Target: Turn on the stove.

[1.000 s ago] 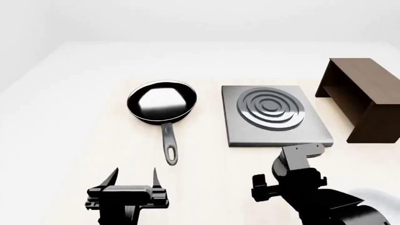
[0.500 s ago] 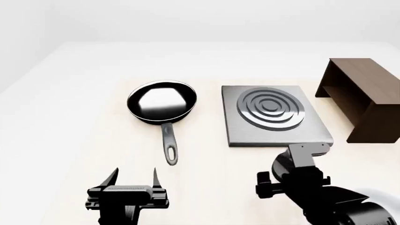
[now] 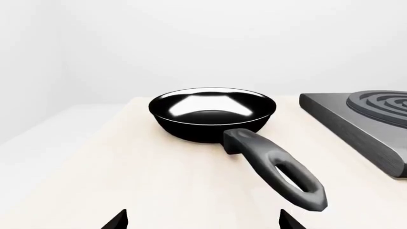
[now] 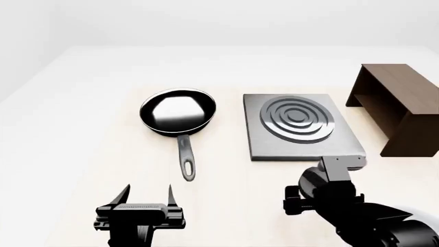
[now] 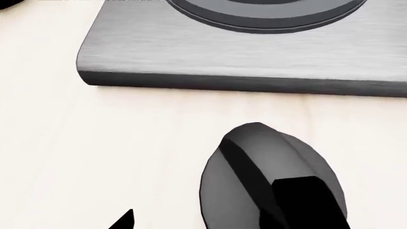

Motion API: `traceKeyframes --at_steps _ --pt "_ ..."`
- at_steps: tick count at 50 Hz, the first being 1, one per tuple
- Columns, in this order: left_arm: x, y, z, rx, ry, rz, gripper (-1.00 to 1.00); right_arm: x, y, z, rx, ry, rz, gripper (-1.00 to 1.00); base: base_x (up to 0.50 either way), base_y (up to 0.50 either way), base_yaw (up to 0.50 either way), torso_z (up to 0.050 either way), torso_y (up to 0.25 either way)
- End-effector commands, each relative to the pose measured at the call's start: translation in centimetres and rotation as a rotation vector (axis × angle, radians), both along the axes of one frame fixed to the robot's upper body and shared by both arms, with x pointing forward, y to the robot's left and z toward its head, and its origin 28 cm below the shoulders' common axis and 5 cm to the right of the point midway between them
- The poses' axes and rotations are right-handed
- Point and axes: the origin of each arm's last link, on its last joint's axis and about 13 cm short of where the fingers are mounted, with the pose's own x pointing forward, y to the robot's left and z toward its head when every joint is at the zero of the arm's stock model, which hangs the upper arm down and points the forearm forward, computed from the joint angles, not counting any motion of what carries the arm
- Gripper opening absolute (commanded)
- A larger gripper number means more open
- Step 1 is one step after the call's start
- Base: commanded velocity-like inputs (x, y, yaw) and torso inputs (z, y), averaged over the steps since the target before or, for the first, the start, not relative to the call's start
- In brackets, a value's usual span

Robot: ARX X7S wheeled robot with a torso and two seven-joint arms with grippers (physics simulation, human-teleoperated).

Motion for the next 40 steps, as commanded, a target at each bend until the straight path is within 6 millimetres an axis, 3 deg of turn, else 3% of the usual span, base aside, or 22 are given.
traceKeyframes --at_steps 1,28,40 --pt "0.0 0.0 0.0 0.001 0.001 0.000 1.00 0.8 -2.7 1.2 -0.145 -0.062 -0.154 1.00 0.00 0.00 0.00 0.000 0.000" --pt "0.0 0.0 0.0 0.002 0.003 -0.001 1.00 0.5 -4.1 2.1 -0.151 -0.082 -0.211 1.00 0.00 0.00 0.00 0.000 0.000" --pt "0.0 0.0 0.0 0.000 0.003 0.001 1.00 2.2 -2.6 4.1 -0.122 -0.139 -0.162 1.00 0.00 0.00 0.00 0.000 0.000"
